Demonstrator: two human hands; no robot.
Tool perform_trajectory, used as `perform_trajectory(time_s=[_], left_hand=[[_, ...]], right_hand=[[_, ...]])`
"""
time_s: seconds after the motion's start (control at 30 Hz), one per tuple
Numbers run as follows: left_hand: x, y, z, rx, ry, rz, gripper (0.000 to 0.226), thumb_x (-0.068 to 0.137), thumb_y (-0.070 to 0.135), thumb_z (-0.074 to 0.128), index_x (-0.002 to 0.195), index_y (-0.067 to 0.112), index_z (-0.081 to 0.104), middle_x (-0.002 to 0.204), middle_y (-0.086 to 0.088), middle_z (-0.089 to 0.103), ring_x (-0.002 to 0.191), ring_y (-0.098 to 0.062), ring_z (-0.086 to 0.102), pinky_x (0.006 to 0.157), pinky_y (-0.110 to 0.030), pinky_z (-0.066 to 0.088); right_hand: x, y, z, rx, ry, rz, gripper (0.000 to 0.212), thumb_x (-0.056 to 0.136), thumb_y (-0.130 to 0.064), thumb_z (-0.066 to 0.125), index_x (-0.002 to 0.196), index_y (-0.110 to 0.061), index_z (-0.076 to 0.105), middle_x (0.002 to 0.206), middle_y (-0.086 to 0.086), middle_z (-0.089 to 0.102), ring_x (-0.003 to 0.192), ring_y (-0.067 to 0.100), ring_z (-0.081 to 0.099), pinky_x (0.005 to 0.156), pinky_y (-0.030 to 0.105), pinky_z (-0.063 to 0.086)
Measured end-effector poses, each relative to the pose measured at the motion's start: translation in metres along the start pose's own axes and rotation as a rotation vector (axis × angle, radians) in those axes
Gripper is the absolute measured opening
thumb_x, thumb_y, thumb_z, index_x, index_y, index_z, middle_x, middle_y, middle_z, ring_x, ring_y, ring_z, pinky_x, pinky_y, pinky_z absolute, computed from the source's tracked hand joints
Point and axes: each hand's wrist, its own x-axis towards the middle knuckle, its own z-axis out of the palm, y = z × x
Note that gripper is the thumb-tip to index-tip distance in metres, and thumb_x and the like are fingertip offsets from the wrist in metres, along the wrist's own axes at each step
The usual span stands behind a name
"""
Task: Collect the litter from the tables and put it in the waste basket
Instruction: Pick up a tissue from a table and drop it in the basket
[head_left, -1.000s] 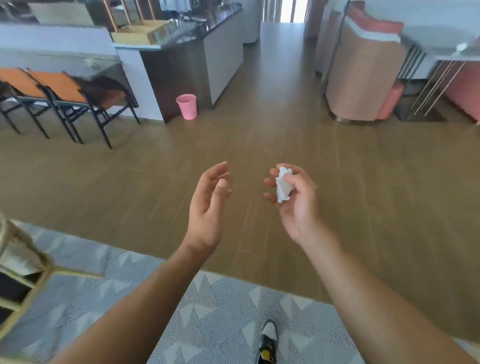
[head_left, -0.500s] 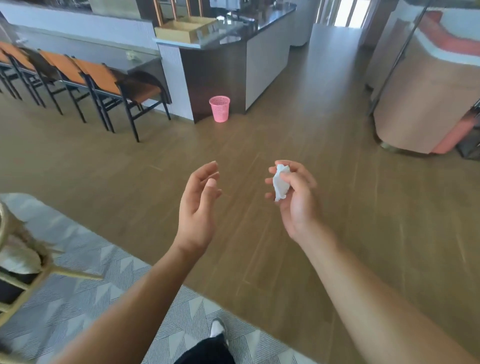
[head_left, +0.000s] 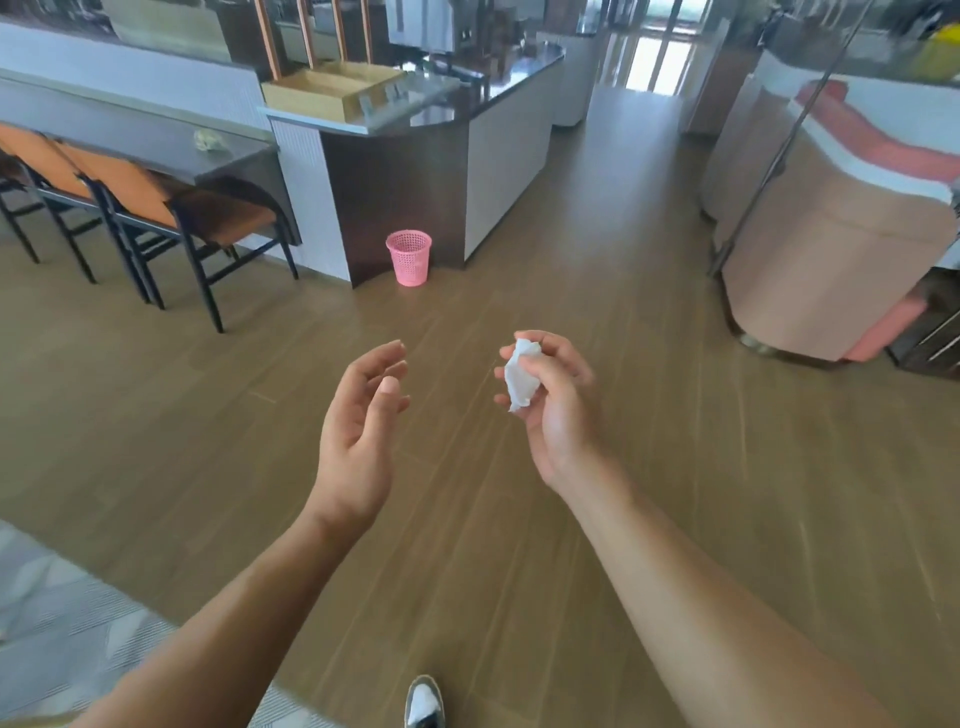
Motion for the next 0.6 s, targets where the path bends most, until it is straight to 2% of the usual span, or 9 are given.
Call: perform_trajectory(time_s=[0.4,0.6], left_hand=[[0.193,-0.071,0.036,0.012,-0.054,-0.01,0.039,0.099,0.049,0.047,0.131,0.032,0.061,0.14,0.009,0.065,0.134,-0.016,0.061,0.102,-0.043,0.057],[0.306,-0.12,0.078,0.038,-0.028,0.008,0.039,0.098,0.049,0.048,0.13,0.032,0.061,0.138,0.01,0.065,0.133,-0.017,0.062,0.103,-0.045,0.057]], right_hand=[[0.196,0.009,0.022,-0.001,0.042,-0.014,0.027,0.08,-0.015,0.067,0.106,-0.014,0.076,0.1,0.007,0.074,0.091,0.025,0.073,0.071,0.036,0.06],[0.332,0.012,0.02,0.011,0.044,0.008,0.023,0.087,-0.011,0.066,0.108,-0.012,0.075,0.104,0.01,0.073,0.096,0.026,0.07,0.074,0.04,0.06]])
